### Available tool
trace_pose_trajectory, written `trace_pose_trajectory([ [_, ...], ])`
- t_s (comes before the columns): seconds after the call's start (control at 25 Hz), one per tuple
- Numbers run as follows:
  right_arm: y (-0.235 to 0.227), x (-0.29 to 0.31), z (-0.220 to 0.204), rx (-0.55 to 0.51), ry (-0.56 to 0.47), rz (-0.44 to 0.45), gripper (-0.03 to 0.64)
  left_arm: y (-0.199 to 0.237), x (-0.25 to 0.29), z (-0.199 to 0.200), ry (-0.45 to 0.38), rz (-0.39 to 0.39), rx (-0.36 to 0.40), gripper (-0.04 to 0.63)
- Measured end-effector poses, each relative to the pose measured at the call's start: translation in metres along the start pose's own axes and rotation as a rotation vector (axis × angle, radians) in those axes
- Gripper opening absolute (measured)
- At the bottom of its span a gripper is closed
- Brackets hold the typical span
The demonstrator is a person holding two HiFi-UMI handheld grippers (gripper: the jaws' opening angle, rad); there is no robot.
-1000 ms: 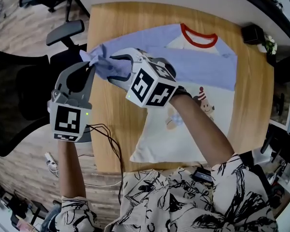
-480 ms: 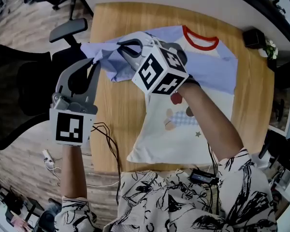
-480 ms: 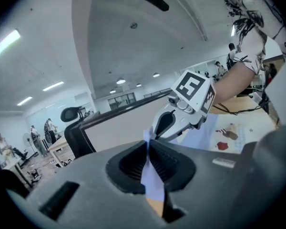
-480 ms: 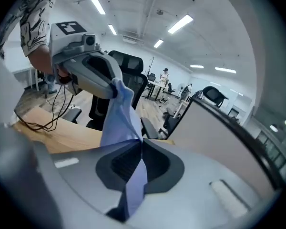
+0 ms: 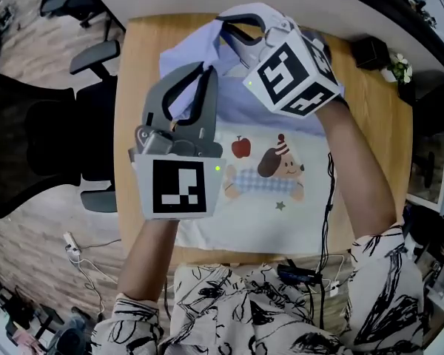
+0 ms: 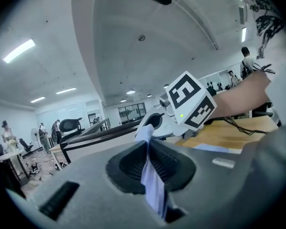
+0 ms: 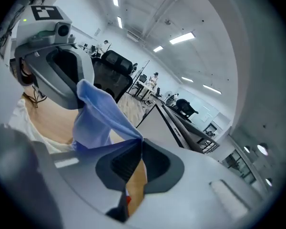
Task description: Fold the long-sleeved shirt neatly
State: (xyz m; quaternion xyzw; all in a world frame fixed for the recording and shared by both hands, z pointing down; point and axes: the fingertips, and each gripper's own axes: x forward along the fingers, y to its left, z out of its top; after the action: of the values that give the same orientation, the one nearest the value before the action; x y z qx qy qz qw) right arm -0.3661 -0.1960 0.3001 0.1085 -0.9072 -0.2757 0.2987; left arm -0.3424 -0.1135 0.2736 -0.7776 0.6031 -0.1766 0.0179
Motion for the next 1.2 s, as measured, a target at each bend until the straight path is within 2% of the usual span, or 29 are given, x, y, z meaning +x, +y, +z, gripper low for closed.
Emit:
trace_pose_trajectory([
  [0.24,-0.023,-0.062,-0.06,0.019,0.04,-0.05,0.02,-0.072,0.036,0.03,-0.01,-0.003,0.037,0.025],
  [0.4,-0.022,-0.103,-0.11,-0.027,0.101,-0.06,0.02,-0.133,0.058,0.033,0.008,-0.052,0.098,0.025],
  [0.52,-0.015,-0.125,-0.151,-0.065,0.133,-0.073,0.02,-0.176,0.075,0.022,0.042,-0.094,0.124,0.025],
  [0.72,-0.003,-0.145,-0.22,-0.032,0.152,-0.092,0.02,-0.234,0.108,-0.004,0.112,-0.137,0.131,0.026],
  [0.88,0.008,-0.158,-0.269,-0.049,0.187,-0.118,0.021,-0.273,0.131,-0.022,0.142,-0.177,0.141,0.026],
  [1.2,0.048,-0.167,-0.345,-0.09,0.273,-0.026,0.021,-0.333,0.156,-0.068,0.228,-0.267,0.168,0.028],
])
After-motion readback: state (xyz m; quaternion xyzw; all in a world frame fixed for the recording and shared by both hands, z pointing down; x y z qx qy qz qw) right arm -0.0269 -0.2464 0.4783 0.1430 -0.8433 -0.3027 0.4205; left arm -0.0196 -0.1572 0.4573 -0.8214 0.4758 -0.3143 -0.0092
